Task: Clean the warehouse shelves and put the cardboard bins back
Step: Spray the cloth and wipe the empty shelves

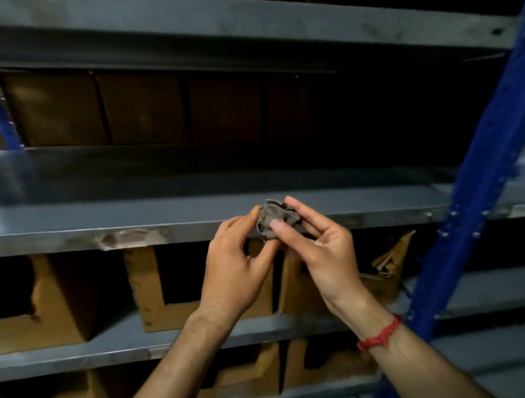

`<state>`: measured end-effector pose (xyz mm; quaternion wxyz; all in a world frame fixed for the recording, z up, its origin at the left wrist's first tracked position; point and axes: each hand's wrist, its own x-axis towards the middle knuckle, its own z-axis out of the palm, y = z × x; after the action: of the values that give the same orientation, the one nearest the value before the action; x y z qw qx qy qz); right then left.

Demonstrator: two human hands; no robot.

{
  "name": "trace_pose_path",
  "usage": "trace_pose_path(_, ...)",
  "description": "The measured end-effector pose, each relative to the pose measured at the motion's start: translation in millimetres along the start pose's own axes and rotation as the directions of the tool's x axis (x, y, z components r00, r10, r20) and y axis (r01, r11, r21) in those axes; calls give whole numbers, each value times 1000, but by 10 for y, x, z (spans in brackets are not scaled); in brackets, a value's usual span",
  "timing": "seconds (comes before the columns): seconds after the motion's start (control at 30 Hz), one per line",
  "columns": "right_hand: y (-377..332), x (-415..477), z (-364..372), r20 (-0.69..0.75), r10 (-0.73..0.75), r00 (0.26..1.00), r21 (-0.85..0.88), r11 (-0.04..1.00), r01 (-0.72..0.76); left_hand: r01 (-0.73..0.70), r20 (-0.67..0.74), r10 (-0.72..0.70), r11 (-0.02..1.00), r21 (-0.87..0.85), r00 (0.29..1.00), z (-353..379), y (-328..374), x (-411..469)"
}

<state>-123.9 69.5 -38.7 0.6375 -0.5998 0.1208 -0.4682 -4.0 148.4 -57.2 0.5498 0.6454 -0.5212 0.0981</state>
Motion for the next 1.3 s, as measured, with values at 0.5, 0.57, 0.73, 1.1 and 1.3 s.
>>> trace_pose_path(0.5,-211,360,-1761,-412,-193,891,-45,981,191,-88,328,134,985,-151,935,1691,555,651)
trace_pose_path(0.57,-243,400,-2027,-464,-240,853,-99,971,219,-148,369,181,982,-116,912,1973,601,757)
trace_pose_path(0.73,-346,412,-2682,-578,-308,755,-194,951,240,-243,400,209,969,37,892,2584,848,909)
trace_pose_path(1.1,-578,784,-3958,-588,-411,696,-310,910,275,-158,411,66,968,194,909,3478,1315,1174)
trace_pose_path(1.3,-648,1289,-4610,-388,-417,822,-555,818,153,-92,346,-67,901,423,936,3581,1449,1154)
